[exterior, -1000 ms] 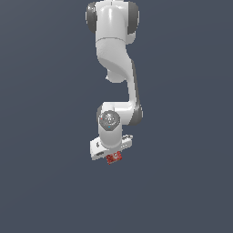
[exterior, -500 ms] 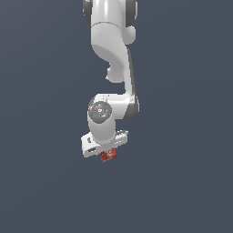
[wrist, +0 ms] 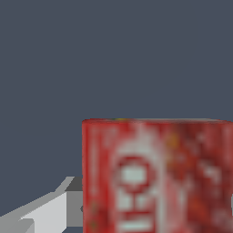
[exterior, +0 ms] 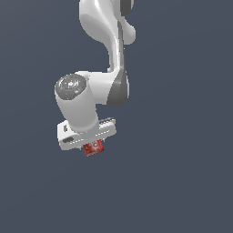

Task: Pick up the object and move it to a goal position.

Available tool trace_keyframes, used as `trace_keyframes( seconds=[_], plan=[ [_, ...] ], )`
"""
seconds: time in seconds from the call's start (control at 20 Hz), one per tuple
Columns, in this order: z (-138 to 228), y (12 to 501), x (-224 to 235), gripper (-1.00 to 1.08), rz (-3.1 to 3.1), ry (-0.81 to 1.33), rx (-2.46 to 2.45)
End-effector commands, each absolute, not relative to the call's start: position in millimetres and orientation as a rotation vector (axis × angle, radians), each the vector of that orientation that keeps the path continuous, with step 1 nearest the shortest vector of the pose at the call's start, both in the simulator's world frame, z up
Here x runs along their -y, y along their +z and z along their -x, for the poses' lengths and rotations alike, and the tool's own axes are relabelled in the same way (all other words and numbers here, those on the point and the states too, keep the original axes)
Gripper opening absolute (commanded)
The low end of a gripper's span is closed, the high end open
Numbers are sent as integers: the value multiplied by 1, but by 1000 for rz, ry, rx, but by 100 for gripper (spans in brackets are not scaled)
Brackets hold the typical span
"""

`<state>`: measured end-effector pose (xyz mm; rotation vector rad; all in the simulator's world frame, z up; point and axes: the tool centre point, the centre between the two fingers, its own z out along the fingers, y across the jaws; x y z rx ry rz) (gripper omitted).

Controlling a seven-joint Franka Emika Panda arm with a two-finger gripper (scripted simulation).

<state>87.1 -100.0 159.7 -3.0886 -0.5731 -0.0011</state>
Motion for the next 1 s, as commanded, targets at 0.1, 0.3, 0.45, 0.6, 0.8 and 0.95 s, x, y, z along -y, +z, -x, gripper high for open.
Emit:
trace_keyframes(
  seconds=[0.1,0.3,0.45,0.6,0.8,0.95],
  plan=[
    [-92,204,124,-100,3088,0,574],
    [-96,236,142,-100,3088,0,574],
    [-99,254,151,-100,3088,0,574],
    [-101,266,158,-100,3088,0,574],
    [-103,276,164,-100,3089,0,573],
    [-104,279,166,-100,3089,0,573]
  ],
)
